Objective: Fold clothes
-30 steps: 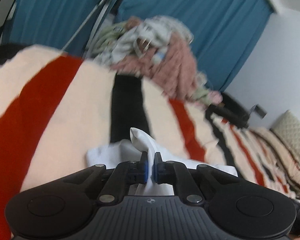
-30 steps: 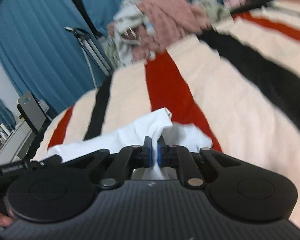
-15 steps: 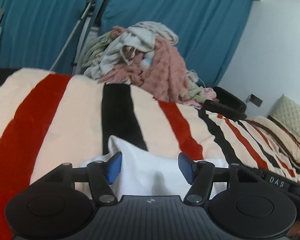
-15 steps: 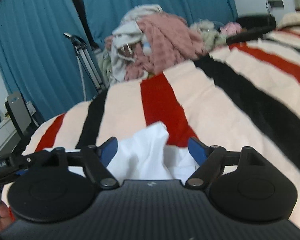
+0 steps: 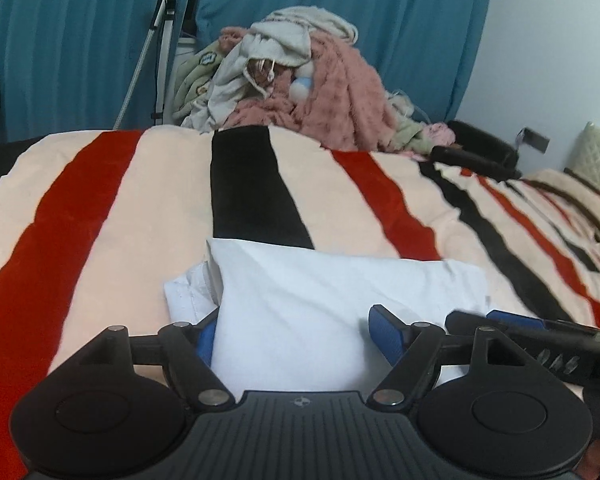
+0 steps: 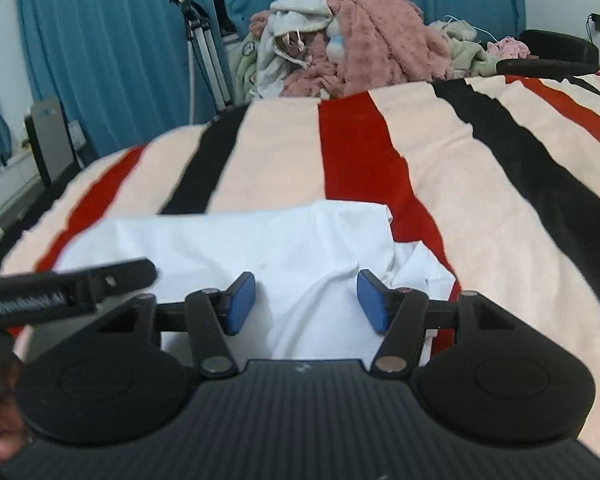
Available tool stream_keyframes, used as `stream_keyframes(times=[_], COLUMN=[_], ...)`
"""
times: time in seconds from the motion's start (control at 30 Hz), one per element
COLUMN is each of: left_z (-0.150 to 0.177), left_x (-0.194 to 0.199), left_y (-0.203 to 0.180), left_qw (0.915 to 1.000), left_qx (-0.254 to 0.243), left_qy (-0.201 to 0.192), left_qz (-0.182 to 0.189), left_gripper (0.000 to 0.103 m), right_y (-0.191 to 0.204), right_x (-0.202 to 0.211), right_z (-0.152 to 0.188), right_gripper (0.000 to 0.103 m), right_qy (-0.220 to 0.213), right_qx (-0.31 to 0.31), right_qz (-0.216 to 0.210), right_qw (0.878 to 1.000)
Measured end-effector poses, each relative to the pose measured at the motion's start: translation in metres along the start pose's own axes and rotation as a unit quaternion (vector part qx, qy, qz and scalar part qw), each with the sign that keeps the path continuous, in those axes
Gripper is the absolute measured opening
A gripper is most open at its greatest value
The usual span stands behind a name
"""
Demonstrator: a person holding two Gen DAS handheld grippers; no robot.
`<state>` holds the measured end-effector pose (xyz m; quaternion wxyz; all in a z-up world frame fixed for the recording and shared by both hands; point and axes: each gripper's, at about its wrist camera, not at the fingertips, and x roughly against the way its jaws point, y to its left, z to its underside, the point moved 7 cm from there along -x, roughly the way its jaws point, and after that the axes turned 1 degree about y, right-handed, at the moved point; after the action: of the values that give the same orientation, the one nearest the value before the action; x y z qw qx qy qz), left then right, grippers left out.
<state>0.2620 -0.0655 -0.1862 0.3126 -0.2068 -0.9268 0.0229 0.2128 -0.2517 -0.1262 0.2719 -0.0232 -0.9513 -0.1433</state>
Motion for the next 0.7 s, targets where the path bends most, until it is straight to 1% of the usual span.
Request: stream_keyframes(times=[0.1, 0.17, 0.2, 0.3, 0.37, 0.47, 0.57, 0.63, 0.7], left_z=[0.004, 0.011, 0.016, 0.033, 0.042, 0.045, 0.047, 0.05, 0.056], left_x=[0.018, 0.029, 0.031, 0.03, 0.029, 0.039, 0.054, 0.067, 0.083], left_y=[-0.003, -0.006, -0.008, -0.008, -0.006, -0.007, -0.013, -0.017, -0.02], left_qw=[1.0, 1.0, 0.9999, 0.9993, 0.9987, 0.9982, 0.9984, 0.9983, 0.9965], left_qx=[-0.002, -0.002, 0.002, 0.015, 0.031, 0.042, 0.033, 0.041, 0.074], left_qy=[0.0, 0.005, 0.008, 0.019, 0.025, 0.027, 0.029, 0.03, 0.04], left_qz=[0.001, -0.001, -0.008, -0.03, -0.034, -0.033, -0.037, -0.028, 0.0], left_gripper=[0.076, 0.077, 0.08, 0.08, 0.08, 0.08, 0.081, 0.082, 0.084], right_y=[0.005, 0.012, 0.015, 0.017, 0.015, 0.013, 0.013, 0.012, 0.012], right_x=[0.024, 0.036, 0.041, 0.042, 0.038, 0.037, 0.04, 0.041, 0.041], right_z=[-0.002, 0.003, 0.006, 0.026, 0.04, 0.045, 0.044, 0.044, 0.045], right_gripper=[0.06, 0.06, 0.06, 0.059, 0.058, 0.058, 0.058, 0.058, 0.058], right_qy=[-0.012, -0.011, -0.009, 0.013, 0.021, 0.015, 0.016, 0.015, 0.015], right_qx=[-0.016, 0.0, 0.01, 0.018, 0.021, 0.023, 0.016, 0.012, 0.011], right_qz=[-0.018, -0.017, -0.015, 0.0, 0.006, 0.007, 0.01, 0.011, 0.011], right_qw=[1.0, 1.0, 1.0, 1.0, 1.0, 1.0, 1.0, 1.0, 1.0])
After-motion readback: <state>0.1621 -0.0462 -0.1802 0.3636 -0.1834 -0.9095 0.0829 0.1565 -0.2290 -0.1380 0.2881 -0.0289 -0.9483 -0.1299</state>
